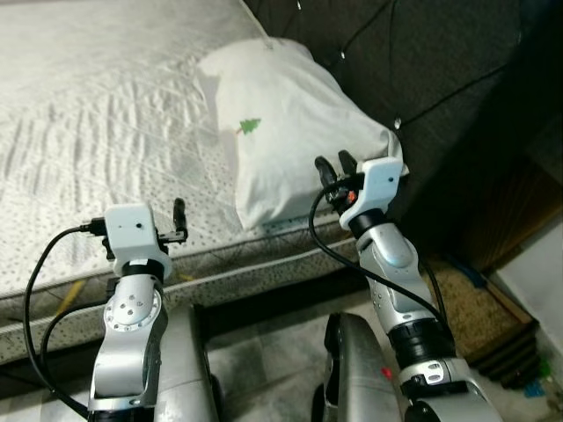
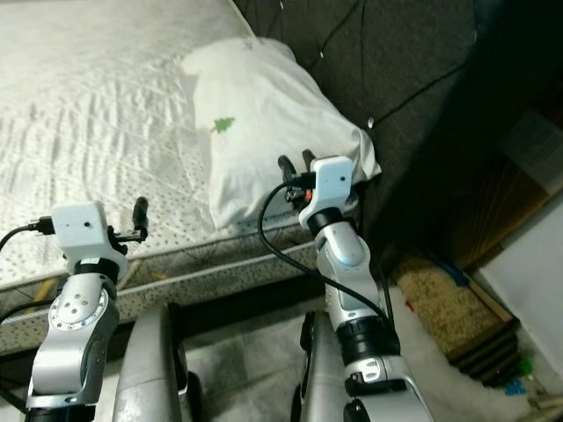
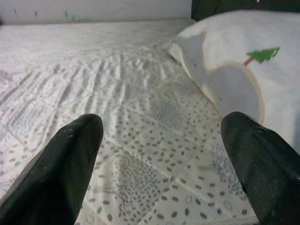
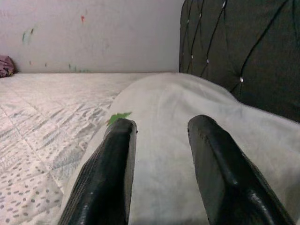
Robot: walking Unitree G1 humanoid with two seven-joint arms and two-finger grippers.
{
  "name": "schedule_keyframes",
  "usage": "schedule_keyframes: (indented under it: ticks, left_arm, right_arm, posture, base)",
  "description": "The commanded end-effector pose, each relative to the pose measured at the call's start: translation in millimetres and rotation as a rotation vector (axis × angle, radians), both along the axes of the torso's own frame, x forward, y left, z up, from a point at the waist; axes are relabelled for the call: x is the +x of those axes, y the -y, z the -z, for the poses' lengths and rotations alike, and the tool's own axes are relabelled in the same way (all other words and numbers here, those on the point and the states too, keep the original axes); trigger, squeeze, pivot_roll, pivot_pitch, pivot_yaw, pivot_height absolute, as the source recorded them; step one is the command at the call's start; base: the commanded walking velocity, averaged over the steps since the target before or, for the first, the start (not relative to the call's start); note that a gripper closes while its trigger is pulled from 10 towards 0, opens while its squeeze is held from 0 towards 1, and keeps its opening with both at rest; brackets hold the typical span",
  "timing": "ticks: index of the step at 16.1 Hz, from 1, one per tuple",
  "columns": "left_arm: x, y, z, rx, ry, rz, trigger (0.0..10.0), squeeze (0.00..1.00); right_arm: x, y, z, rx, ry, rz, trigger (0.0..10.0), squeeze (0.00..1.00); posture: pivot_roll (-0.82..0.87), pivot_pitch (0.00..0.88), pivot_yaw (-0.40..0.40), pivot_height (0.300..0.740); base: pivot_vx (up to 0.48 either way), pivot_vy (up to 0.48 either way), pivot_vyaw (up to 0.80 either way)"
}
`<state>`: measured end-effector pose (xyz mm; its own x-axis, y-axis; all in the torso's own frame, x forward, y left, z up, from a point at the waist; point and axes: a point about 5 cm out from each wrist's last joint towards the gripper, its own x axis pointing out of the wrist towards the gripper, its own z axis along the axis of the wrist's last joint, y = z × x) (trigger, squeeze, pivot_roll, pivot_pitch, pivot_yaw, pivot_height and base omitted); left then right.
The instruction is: Clean up the room
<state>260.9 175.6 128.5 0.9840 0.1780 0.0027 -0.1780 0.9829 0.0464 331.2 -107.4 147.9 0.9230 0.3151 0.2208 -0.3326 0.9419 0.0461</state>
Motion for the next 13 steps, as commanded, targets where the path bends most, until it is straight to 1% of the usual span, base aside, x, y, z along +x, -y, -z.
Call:
schedule_keyframes:
  ticks: [1, 4, 6, 7, 9, 10, 13]
  left_arm:
    - [1.8, 2.0, 4, -0.003, -0.007, 0.012, 10.0, 0.00]
    - [2.5, 4.8, 6, -0.002, -0.005, 0.031, 10.0, 0.00]
    - [7.8, 3.9, 3, 0.001, 0.009, 0.033, 10.0, 0.00]
    - [9.7, 3.5, 1, 0.001, 0.015, 0.031, 10.0, 0.00]
    - [10.6, 3.9, 2, -0.001, 0.021, 0.032, 10.0, 0.00]
    - [10.2, 4.0, 2, -0.001, 0.021, 0.033, 10.0, 0.00]
    - [10.4, 7.0, 3, -0.006, 0.022, 0.041, 10.0, 0.00]
  right_arm:
    - [-3.1, 3.9, -2, -0.002, -0.010, 0.016, 10.0, 1.00]
    - [-2.3, 6.2, -6, -0.001, -0.008, 0.042, 10.0, 1.00]
    - [-1.6, 4.6, -9, -0.009, -0.002, 0.039, 10.0, 1.00]
    - [-1.4, 4.5, -11, -0.040, 0.007, 0.047, 10.0, 0.00]
    - [1.4, 3.3, -17, -0.047, 0.018, 0.042, 10.0, 0.00]
    - [2.0, 3.5, -18, -0.042, 0.017, 0.045, 10.0, 0.00]
    - [4.8, 4.4, -19, -0.029, 0.010, 0.049, 10.0, 0.00]
  posture:
    - [0.01, 0.000, -0.028, 0.569]
    - [0.01, 0.000, -0.018, 0.599]
    - [0.01, 0.000, -0.017, 0.624]
    - [0.00, 0.000, -0.018, 0.634]
    - [0.00, 0.000, -0.018, 0.664]
    - [0.00, 0.000, -0.018, 0.669]
    - [0.00, 0.000, -0.019, 0.704]
  base:
    - [0.000, 0.000, 0.00]
    - [0.000, 0.000, 0.00]
    - [0.000, 0.000, 0.00]
    - [0.000, 0.000, 0.00]
    - [0.000, 0.000, 0.00]
    - [0.000, 0.000, 0.00]
    - [0.000, 0.000, 0.00]
